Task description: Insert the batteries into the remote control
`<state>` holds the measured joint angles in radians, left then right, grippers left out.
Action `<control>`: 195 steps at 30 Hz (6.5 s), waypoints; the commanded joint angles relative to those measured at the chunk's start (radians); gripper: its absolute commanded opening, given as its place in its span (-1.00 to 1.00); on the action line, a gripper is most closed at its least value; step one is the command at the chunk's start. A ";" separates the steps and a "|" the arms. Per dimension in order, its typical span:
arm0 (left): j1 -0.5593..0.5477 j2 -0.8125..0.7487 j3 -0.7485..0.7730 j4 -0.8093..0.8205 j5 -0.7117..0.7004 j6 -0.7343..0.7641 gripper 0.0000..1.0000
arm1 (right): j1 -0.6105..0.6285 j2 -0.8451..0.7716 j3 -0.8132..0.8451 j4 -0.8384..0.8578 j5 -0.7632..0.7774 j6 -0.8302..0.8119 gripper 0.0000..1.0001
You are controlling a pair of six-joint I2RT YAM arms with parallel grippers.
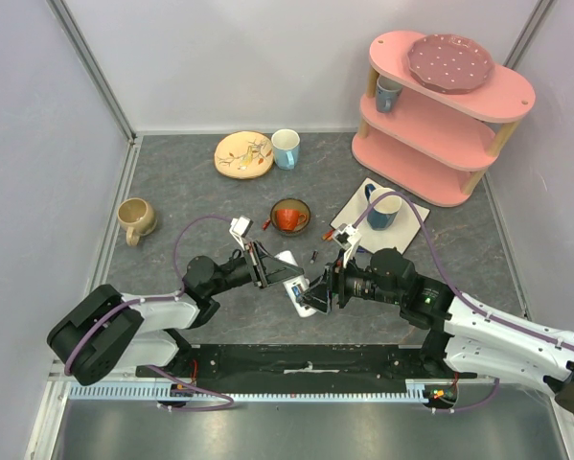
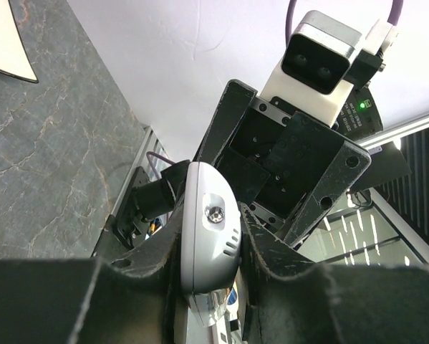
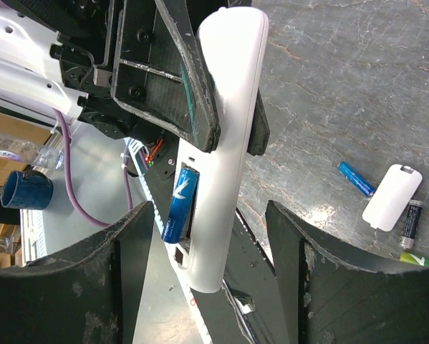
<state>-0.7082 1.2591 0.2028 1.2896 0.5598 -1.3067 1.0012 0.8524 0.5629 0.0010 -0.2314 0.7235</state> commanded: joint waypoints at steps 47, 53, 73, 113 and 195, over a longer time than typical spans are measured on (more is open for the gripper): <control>0.003 -0.067 0.000 0.376 -0.009 0.006 -0.96 | -0.018 0.089 -0.015 0.111 -0.048 0.030 0.00; 0.003 -0.067 0.000 0.376 -0.011 0.006 -0.96 | -0.018 0.112 -0.014 0.116 -0.051 0.036 -0.09; 0.003 -0.058 -0.019 0.375 -0.024 0.023 -0.96 | -0.018 0.134 0.011 0.113 -0.062 0.051 0.26; 0.003 -0.064 -0.023 0.375 -0.021 0.046 -0.96 | -0.049 0.022 0.012 0.005 -0.043 0.016 0.20; 0.003 -0.017 -0.034 0.358 -0.018 0.067 -0.96 | -0.049 0.063 0.065 0.013 -0.068 0.096 0.32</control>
<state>-0.6991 1.2339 0.1585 1.2705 0.5396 -1.2644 0.9524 0.9440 0.5785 0.0063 -0.2916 0.8043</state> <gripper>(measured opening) 0.327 0.656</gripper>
